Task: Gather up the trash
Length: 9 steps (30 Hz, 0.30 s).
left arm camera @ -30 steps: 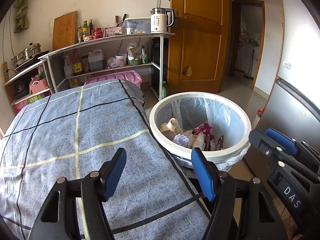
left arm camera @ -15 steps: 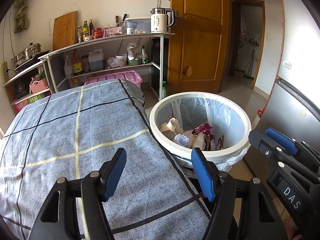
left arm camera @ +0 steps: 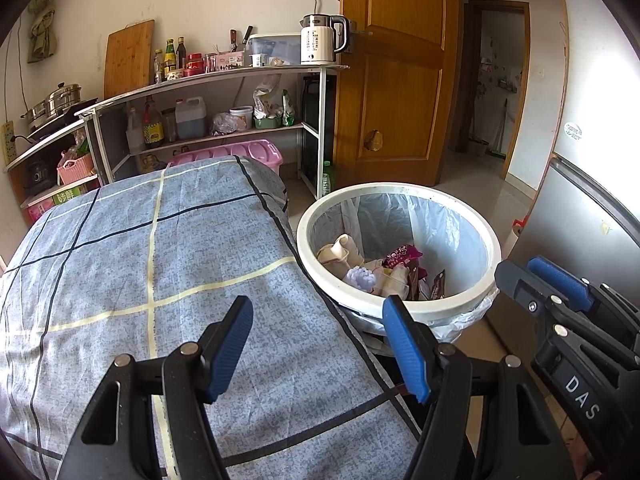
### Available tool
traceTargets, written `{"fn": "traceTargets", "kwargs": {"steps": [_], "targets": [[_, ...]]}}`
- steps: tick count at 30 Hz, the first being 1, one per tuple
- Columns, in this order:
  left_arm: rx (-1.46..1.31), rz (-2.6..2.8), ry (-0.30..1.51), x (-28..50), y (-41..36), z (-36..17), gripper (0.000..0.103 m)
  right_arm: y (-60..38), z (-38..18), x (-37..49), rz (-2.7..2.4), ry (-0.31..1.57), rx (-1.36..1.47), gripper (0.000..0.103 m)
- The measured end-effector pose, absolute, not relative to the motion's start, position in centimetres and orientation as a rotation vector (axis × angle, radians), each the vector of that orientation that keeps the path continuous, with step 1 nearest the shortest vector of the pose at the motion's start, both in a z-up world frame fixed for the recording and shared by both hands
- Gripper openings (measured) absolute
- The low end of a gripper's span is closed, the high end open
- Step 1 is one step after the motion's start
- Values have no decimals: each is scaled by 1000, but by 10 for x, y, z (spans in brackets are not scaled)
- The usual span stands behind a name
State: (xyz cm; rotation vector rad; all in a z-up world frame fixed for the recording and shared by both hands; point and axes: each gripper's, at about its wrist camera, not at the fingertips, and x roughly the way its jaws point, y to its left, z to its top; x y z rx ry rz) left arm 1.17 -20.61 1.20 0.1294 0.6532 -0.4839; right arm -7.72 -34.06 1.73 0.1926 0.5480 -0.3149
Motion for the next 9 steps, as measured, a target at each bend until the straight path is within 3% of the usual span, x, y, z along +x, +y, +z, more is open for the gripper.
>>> {"fn": "traceTargets", "kwargs": {"steps": [9], "targets": [[130, -479, 653, 12, -206, 12, 69, -341, 17, -77, -315, 548, 193, 36]]}}
